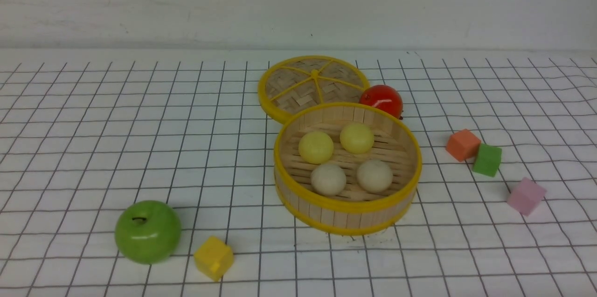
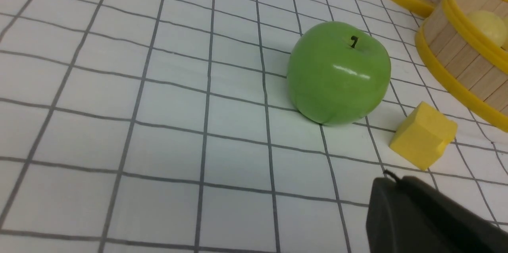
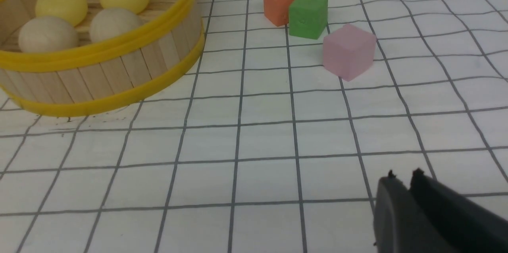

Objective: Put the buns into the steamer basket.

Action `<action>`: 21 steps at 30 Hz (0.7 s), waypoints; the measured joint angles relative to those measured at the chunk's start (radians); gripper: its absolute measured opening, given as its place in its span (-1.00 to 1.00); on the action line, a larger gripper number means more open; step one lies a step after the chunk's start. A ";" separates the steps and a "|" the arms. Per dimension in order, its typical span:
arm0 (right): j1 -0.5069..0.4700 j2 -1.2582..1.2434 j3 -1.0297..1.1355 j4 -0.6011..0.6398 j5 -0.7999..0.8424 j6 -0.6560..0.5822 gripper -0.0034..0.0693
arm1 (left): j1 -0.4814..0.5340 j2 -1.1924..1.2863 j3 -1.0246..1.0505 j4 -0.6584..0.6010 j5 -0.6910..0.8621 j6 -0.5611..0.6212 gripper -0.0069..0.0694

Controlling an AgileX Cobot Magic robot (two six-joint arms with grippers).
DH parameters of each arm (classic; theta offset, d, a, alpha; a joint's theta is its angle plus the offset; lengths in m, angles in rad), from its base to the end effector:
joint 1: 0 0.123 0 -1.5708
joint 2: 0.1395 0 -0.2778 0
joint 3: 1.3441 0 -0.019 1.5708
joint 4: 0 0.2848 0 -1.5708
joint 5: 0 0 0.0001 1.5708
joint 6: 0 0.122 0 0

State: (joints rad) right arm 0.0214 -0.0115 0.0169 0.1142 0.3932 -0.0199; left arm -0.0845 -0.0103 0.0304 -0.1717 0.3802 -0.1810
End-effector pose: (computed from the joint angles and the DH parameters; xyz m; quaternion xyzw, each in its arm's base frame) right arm 0.1227 0.0080 0.1635 0.0131 0.8073 0.0492 0.5879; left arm 0.1223 -0.0181 0.1598 -0.0845 0.8026 -0.1495 0.5713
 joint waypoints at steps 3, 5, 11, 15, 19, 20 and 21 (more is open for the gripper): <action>0.000 0.000 0.000 0.000 0.000 0.000 -0.74 | 0.000 0.000 0.000 0.000 0.000 0.000 -0.85; 0.000 0.000 0.000 0.000 0.000 0.000 -0.74 | 0.000 0.000 0.000 0.000 0.000 0.000 -0.85; 0.000 0.000 0.000 0.000 0.000 0.000 -0.71 | 0.000 0.000 0.000 0.000 0.000 0.000 -0.85; 0.000 0.000 0.000 0.000 0.000 0.000 -0.69 | 0.000 0.000 0.000 0.000 0.000 0.000 -0.85; 0.000 0.000 0.000 0.000 0.000 0.000 -0.68 | 0.000 0.000 0.000 0.000 0.000 0.000 -0.84; 0.000 0.000 0.000 0.000 0.000 0.000 -0.67 | 0.000 0.000 0.000 0.000 0.000 0.000 -0.83; 0.000 0.000 0.000 0.000 0.000 0.000 -0.67 | 0.000 0.000 0.000 0.000 0.000 0.000 -0.83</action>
